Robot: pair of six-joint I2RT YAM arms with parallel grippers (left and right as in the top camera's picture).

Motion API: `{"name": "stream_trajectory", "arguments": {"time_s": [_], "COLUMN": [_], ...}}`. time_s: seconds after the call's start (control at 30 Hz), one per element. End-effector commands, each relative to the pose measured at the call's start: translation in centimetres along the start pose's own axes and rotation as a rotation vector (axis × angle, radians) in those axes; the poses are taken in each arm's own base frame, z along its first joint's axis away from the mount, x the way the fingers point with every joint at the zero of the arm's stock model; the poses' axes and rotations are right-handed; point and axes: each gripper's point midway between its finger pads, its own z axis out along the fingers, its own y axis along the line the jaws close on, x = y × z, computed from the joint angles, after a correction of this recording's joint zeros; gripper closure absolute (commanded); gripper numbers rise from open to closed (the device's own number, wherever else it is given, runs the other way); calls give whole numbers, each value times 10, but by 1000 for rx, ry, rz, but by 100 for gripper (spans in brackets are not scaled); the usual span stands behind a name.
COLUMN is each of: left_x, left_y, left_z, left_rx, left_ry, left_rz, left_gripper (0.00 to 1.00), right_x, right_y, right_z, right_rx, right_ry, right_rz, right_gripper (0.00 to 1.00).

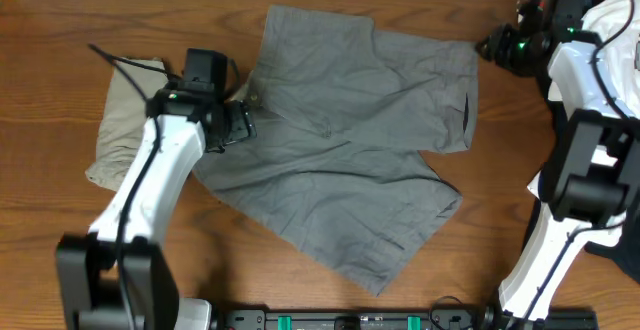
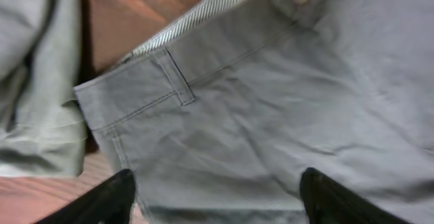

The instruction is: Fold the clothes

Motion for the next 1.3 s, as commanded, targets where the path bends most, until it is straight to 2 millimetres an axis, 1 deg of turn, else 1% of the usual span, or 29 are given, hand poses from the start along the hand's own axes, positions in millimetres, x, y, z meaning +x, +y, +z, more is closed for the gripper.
{"name": "stream_trajectory", "arguments": {"time_s": [0.0,0.1,0.17,0.27,0.3,0.33,0.43,0.47,0.5,0.6,0.67,0.83,0.97,1.0,1.07,1.1,1.13,1.27], "left_x": [10,18,22,27,29,30,31,32,32,32,32,32,31,31,31,31,31,31], "left_y": [6,8,10,10,10,10,11,11,11,11,11,11,11,11,11,11,11,11], "left_z": [24,40,47,56,58,60,63,63,63,63,63,63,63,63,63,63,63,63], "left_rx": [-49,-66,-75,-77,-78,-81,-84,-85,-85,-85,-84,-84,-83,-83,-83,-83,-83,-83], "left_ry": [70,119,144,178,185,191,200,201,201,201,201,201,198,197,198,198,198,198], "left_rz": [32,55,64,80,83,84,84,84,85,84,84,84,84,84,84,84,84,83], "left_gripper": [27,28,28,28,28,28,28,28,28,28,28,28,28,28,28,28,28,28], "right_x": [27,30,29,26,24,24,22,22,21,14,8,-6,-8,-8,-9,-10,-11,-9], "right_y": [3,13,17,20,21,21,16,14,12,-2,-16,-47,-50,-49,-38,-30,-24,-14], "right_z": [38,55,61,64,64,64,63,62,61,55,48,32,27,27,24,23,21,24], "right_rx": [-59,-134,-150,-156,-158,-158,-151,-149,-147,-136,-121,-105,-142,-153,-215,-263,-294,-313], "right_ry": [76,77,66,48,43,40,40,38,37,24,9,-31,-32,-30,-28,-25,-26,-20], "right_rz": [-11,-26,-26,-38,-40,-37,-15,-12,-7,16,40,90,111,111,102,93,85,68], "right_gripper": [45,47,48,61,69,74,77,82,83,85,87,88,87,87,76,69,66,66]}}
